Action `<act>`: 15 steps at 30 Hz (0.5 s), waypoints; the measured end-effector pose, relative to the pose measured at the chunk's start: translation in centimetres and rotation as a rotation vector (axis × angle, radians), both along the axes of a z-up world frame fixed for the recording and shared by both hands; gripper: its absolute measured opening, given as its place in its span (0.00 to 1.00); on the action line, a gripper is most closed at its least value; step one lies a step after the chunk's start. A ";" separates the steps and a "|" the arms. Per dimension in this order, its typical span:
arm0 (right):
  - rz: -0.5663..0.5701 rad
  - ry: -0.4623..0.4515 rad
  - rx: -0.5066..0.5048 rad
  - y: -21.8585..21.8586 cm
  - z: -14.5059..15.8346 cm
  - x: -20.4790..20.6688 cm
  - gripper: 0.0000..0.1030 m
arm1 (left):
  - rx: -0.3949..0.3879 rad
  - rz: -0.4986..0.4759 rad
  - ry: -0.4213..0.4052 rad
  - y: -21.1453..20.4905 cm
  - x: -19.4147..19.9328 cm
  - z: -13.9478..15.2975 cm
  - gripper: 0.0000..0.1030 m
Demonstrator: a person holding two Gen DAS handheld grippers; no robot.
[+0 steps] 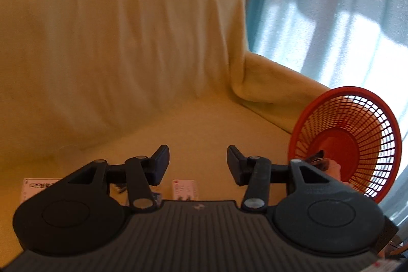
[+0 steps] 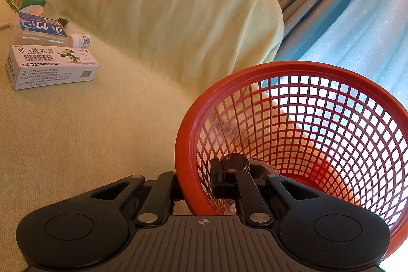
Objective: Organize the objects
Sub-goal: 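Move the left gripper back and grasp the blue toothpick box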
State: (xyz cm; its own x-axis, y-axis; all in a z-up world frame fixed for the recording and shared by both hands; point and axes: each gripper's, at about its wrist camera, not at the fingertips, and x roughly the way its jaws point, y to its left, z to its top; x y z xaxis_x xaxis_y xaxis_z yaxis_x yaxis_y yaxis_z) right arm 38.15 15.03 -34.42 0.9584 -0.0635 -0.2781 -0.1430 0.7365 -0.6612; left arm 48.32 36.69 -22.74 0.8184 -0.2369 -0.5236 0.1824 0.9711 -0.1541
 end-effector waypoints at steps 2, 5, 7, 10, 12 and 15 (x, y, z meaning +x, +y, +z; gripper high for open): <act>0.000 0.000 0.000 0.0 0.0 0.0 0.06 | 0.021 0.038 0.011 1.7 -0.3 -0.5 0.43; 0.000 0.002 0.000 0.0 -0.1 0.0 0.06 | 0.048 0.076 0.033 3.6 -0.5 -1.5 0.43; 0.001 0.002 -0.001 0.0 -0.1 0.0 0.06 | 0.070 0.094 0.051 4.5 -0.5 -2.2 0.43; 0.001 0.001 -0.004 0.0 -0.1 0.0 0.06 | 0.086 0.109 0.088 5.5 -0.8 -3.5 0.43; 0.001 0.001 -0.005 0.0 -0.1 0.0 0.06 | 0.102 0.114 0.113 5.9 -1.1 -4.5 0.43; 0.001 0.001 -0.004 0.0 -0.1 0.0 0.06 | 0.097 0.124 0.142 6.5 -1.6 -5.7 0.43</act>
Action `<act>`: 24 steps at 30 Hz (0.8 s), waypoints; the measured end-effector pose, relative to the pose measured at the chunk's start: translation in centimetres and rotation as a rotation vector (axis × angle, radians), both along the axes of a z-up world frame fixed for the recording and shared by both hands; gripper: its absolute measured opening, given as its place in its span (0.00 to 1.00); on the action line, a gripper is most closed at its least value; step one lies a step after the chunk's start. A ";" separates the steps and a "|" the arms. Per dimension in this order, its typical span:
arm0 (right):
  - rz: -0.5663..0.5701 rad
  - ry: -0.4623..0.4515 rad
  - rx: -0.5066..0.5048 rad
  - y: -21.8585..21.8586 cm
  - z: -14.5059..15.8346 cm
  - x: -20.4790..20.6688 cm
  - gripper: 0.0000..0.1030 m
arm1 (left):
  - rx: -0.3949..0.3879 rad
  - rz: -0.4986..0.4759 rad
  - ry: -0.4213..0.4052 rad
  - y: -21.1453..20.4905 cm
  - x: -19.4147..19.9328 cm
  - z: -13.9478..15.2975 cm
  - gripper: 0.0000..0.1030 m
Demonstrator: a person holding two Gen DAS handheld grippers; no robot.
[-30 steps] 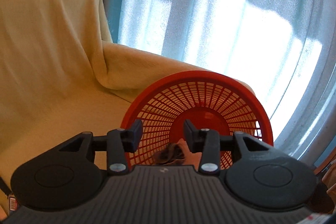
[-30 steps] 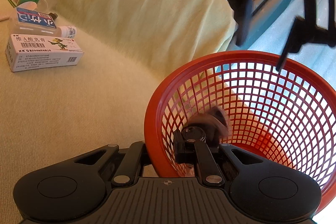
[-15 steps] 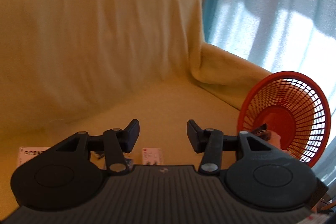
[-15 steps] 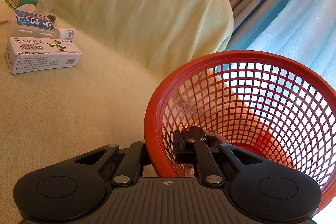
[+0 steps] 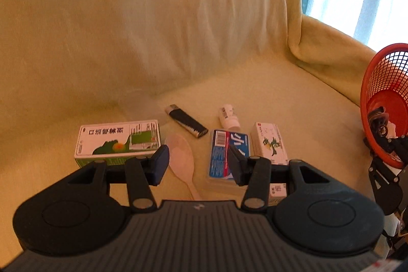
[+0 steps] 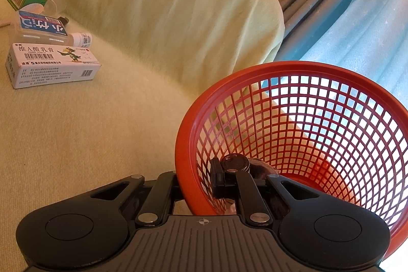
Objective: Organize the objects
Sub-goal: 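Move the left gripper back and grasp the blue toothpick box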
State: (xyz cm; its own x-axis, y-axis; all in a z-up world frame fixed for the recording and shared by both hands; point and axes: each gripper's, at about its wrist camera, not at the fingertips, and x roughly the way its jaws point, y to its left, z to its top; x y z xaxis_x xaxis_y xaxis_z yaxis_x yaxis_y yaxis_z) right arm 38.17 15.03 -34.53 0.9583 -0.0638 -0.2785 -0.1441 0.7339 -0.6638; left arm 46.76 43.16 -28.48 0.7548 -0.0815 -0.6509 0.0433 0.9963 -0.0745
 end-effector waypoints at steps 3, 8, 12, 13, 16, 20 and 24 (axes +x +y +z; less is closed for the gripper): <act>0.001 0.000 -0.001 0.0 0.0 0.0 0.06 | -0.017 -0.001 0.018 0.2 -0.2 -1.0 0.43; 0.000 0.001 -0.006 0.1 -0.1 0.1 0.06 | -0.036 -0.061 0.021 -1.3 0.4 -1.7 0.46; 0.001 0.000 -0.007 0.1 -0.1 0.0 0.06 | 0.003 -0.100 0.036 -3.0 1.3 -2.6 0.47; 0.001 0.001 -0.007 0.1 -0.1 0.0 0.06 | 0.017 -0.102 0.041 -3.4 1.6 -2.8 0.47; 0.000 0.000 -0.006 0.1 -0.1 0.1 0.06 | 0.076 -0.114 0.050 -4.3 2.2 -3.4 0.50; 0.000 0.001 -0.001 0.0 -0.1 0.0 0.06 | 0.125 -0.125 0.059 -4.9 2.8 -4.1 0.51; 0.001 0.001 -0.002 0.0 -0.1 0.0 0.06 | 0.153 -0.134 0.064 -5.2 3.0 -4.3 0.51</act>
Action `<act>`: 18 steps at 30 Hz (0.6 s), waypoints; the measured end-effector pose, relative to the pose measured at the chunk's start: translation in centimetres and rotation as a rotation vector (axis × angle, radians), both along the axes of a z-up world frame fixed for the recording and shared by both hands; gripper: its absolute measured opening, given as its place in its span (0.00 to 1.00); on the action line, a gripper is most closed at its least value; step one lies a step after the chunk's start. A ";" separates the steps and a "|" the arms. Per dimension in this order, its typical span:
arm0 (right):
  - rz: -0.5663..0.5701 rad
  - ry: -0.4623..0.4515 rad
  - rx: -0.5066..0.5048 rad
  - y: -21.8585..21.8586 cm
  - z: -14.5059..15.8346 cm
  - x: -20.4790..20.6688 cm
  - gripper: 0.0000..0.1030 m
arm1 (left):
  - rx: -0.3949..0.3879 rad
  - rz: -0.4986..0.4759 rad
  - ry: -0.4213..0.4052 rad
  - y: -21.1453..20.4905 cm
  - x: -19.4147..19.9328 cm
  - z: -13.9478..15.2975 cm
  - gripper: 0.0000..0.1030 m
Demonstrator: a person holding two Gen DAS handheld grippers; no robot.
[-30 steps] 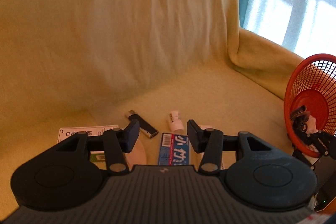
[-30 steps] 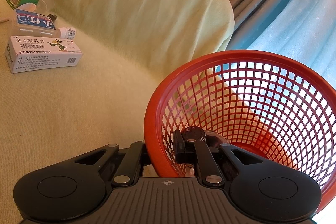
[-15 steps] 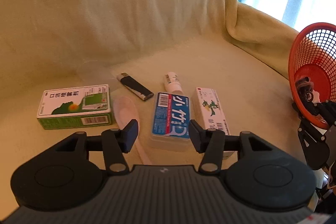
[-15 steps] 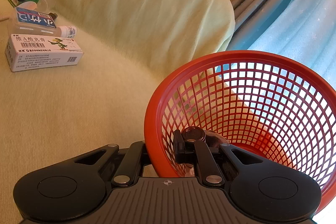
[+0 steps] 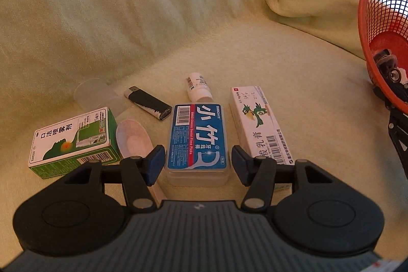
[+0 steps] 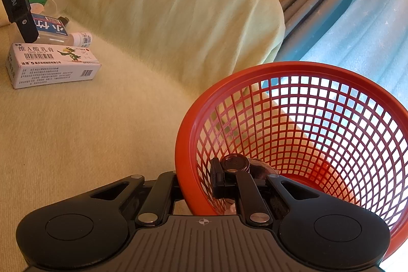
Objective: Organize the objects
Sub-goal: 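Move the left gripper back and grasp the blue toothpick box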
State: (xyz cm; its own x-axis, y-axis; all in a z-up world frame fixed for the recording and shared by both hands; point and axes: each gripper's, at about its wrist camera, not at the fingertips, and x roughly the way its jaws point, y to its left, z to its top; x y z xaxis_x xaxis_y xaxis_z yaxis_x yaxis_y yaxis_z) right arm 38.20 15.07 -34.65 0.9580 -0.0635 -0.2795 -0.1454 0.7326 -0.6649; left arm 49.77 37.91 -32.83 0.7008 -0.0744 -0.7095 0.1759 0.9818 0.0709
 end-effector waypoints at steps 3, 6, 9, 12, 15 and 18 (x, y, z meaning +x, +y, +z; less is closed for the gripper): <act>0.000 0.000 0.000 0.0 0.0 0.0 0.06 | 0.013 -0.003 0.003 -0.1 0.1 0.0 0.51; 0.000 0.000 0.000 0.0 0.0 0.0 0.06 | 0.020 -0.002 0.006 -0.1 0.3 -0.2 0.51; 0.000 0.000 0.000 0.0 0.0 0.0 0.06 | 0.021 0.002 0.012 0.0 0.5 -0.3 0.51; 0.000 0.001 -0.001 0.0 0.0 0.0 0.06 | 0.031 -0.002 0.013 -0.2 0.6 -0.4 0.51; 0.000 0.001 -0.002 0.0 0.1 0.0 0.06 | 0.042 0.001 0.004 -0.3 0.6 -0.4 0.50; 0.001 0.001 -0.001 0.0 0.1 0.0 0.06 | 0.055 0.000 -0.018 -0.4 0.4 -0.2 0.50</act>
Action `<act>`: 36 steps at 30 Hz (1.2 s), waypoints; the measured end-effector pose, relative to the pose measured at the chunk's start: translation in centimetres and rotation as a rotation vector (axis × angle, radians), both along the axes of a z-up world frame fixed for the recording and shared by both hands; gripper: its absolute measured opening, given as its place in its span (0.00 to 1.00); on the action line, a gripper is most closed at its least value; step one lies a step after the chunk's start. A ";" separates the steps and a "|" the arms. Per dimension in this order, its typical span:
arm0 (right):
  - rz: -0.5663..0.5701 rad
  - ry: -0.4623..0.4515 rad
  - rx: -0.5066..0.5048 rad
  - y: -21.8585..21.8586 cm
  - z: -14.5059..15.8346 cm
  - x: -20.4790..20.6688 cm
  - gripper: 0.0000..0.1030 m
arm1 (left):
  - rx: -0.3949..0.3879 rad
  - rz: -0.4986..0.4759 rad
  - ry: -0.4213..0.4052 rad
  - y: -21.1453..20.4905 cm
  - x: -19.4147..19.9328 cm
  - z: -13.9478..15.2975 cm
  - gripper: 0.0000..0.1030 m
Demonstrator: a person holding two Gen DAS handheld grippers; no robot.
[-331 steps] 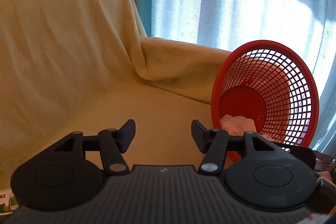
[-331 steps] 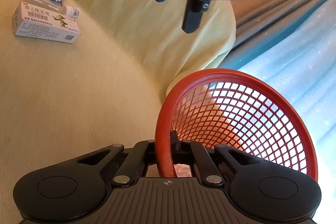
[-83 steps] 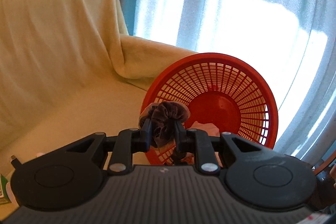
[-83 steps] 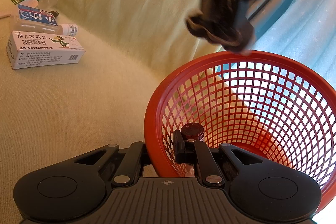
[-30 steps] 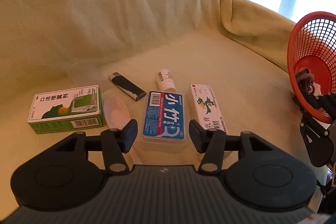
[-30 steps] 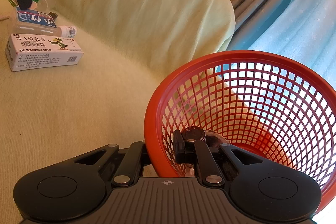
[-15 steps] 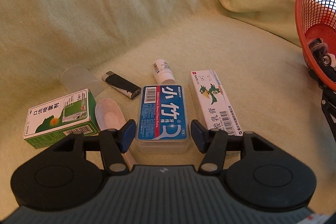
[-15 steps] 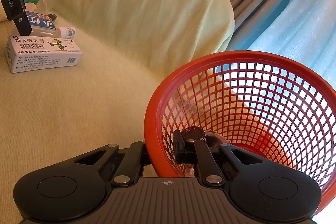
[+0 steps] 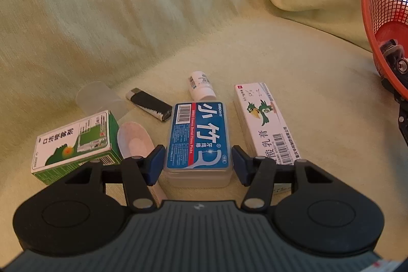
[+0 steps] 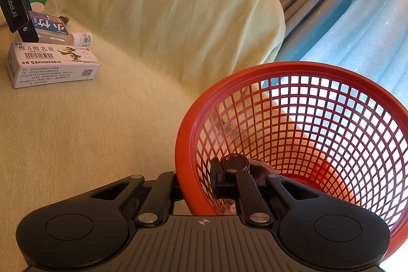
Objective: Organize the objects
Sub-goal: 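Move the left gripper back and grasp the blue toothpick box, then carry the toothpick box to the basket and release it inside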
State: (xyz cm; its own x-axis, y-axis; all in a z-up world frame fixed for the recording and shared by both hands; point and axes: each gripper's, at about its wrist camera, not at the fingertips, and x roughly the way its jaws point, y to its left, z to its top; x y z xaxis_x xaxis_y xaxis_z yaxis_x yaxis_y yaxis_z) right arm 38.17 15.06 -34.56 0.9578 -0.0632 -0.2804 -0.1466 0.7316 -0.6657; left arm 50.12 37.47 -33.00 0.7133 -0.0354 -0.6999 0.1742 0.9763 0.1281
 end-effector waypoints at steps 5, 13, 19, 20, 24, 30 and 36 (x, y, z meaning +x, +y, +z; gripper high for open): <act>0.000 0.000 0.000 0.0 0.0 0.0 0.06 | 0.044 -0.014 -0.053 -0.2 -0.7 0.9 0.50; 0.000 0.000 -0.001 0.0 0.0 0.0 0.06 | 0.087 -0.044 -0.106 -0.6 -1.2 3.0 0.50; 0.001 0.000 -0.006 0.0 0.0 -0.1 0.06 | 0.062 -0.090 -0.152 -2.0 -1.8 5.5 0.50; 0.001 0.001 -0.006 0.0 0.0 -0.1 0.06 | 0.050 -0.099 -0.157 -2.4 -1.8 5.9 0.50; 0.001 0.001 -0.005 0.0 0.0 -0.1 0.06 | 0.018 -0.136 -0.189 -4.3 -2.0 7.7 0.50; 0.001 0.001 -0.005 0.0 0.1 -0.1 0.06 | -0.084 -0.154 -0.222 -7.0 -2.0 9.8 0.50; 0.001 0.002 -0.002 -0.1 0.1 0.0 0.06 | -0.179 -0.113 -0.216 -8.9 -1.7 10.9 0.49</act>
